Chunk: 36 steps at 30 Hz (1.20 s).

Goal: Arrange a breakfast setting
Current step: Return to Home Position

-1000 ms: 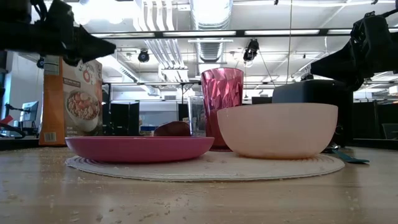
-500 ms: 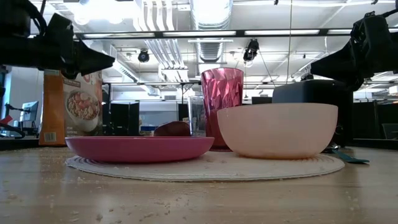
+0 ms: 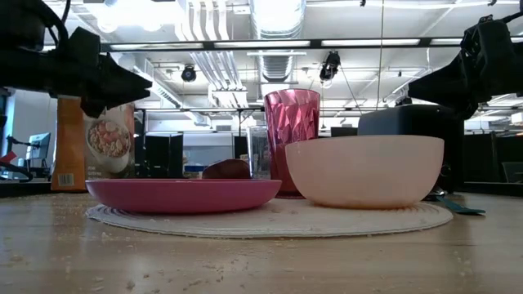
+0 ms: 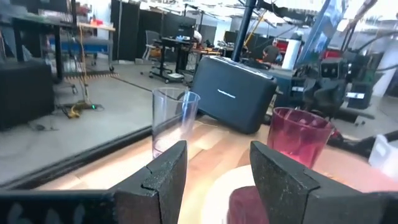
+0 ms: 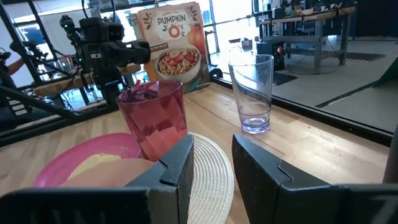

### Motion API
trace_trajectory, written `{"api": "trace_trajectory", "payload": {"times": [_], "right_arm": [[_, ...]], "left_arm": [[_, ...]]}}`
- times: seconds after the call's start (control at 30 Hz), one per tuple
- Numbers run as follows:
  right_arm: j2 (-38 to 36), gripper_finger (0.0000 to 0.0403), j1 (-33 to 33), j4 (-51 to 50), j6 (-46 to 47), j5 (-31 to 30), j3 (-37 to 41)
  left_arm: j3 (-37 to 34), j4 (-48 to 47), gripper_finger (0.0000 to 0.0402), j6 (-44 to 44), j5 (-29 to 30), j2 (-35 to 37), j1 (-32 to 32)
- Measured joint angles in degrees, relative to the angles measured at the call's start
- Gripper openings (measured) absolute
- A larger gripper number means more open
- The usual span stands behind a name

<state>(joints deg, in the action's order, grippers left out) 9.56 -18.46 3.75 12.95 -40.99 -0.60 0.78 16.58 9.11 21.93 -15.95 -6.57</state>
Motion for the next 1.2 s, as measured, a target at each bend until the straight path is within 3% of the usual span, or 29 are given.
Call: {"api": "trace_trajectory", "payload": {"times": [0.27,0.63,1.2], "right_arm": [[0.00,0.0100,-0.02,0.00,0.02,-0.01,0.00],[0.00,0.0100,-0.02,0.00,0.00,0.00,0.00],[-0.02,0.0100,0.00,0.07,0.07,0.44,0.02]], "left_arm": [[0.31,-0.56,0.0160,-2.66,-0.30,1.43,0.81],[-0.17,-12.54,0.0160,0.47,-0.49,15.57,0.86],[-0.11,-12.68,0.0160,0.21,-0.48,15.96,1.86]]}}
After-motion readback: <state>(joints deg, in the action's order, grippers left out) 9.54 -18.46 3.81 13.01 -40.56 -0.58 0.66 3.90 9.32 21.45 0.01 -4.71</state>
